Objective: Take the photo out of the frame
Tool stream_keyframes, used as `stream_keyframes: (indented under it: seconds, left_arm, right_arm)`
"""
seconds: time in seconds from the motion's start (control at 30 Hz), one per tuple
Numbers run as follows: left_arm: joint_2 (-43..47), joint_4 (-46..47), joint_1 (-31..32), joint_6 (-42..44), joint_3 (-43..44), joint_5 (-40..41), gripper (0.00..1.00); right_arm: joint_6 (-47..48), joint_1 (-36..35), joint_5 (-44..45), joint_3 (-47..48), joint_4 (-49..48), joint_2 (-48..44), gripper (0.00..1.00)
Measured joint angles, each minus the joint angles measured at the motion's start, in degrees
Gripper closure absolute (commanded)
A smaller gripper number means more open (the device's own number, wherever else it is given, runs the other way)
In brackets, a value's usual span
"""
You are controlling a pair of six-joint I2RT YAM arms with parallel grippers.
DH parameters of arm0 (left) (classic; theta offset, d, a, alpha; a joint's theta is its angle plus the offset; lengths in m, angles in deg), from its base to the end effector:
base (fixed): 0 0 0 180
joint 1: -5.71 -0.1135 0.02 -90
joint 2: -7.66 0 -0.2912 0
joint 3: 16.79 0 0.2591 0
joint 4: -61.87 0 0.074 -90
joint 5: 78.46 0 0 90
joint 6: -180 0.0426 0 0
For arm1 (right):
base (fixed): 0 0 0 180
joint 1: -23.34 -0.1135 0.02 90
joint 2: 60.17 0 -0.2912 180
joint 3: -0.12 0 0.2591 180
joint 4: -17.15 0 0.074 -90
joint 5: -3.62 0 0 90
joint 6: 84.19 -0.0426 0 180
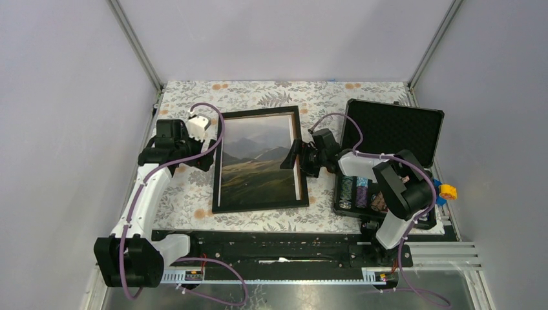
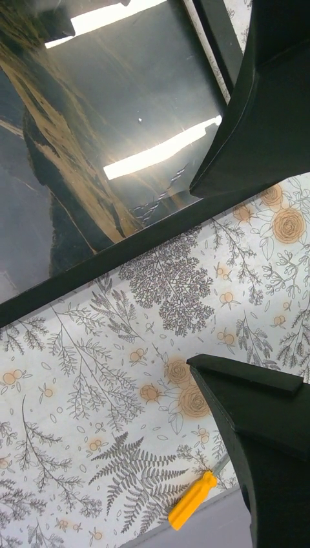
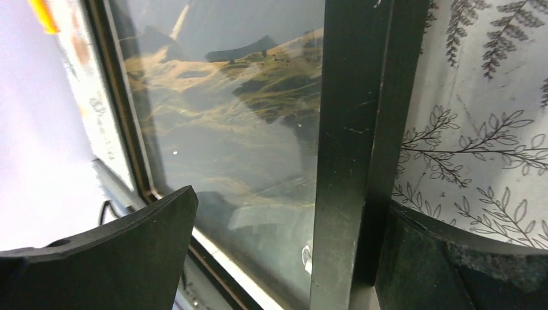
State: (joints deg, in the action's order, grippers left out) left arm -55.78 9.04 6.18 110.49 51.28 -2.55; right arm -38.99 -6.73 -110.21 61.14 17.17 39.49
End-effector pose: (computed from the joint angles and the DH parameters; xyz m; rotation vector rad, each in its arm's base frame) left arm 0.2248 -0.0122 0.3089 0.5434 2.3202 -0.1317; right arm 0.3025 0.1950 0.1682 0.0672 2.4462 1.1192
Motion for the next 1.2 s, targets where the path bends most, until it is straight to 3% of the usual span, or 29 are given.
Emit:
stream_keyframes:
  seconds: [0.27,0.6,1.07,1.2]
  left_arm:
    - [0.0,1.3,0.0,-0.9,-0.1,0.7,0.01]
    - [0.0,2.0,-1.3,-2.1,-0.9,0.4,0.01]
    - [-2.9,4.4,-1.6,-3.2,-7.3,-3.1,0.10]
    - [-6.2,7.2,-1.6,-6.5,-8.0,-3.7,0.17]
  right_arm:
    - [6.5,-4.1,12.3,7.2,15.4,-0.2,0.00]
    - [12.4,-4.3,14.4,8.5,21.4,-0.9,0.00]
    - [26.2,-4.3,19.0,9.7,22.4,-3.5,0.24]
    - [28.8,-4.3,20.3,10.5,23.0,-3.4,0.28]
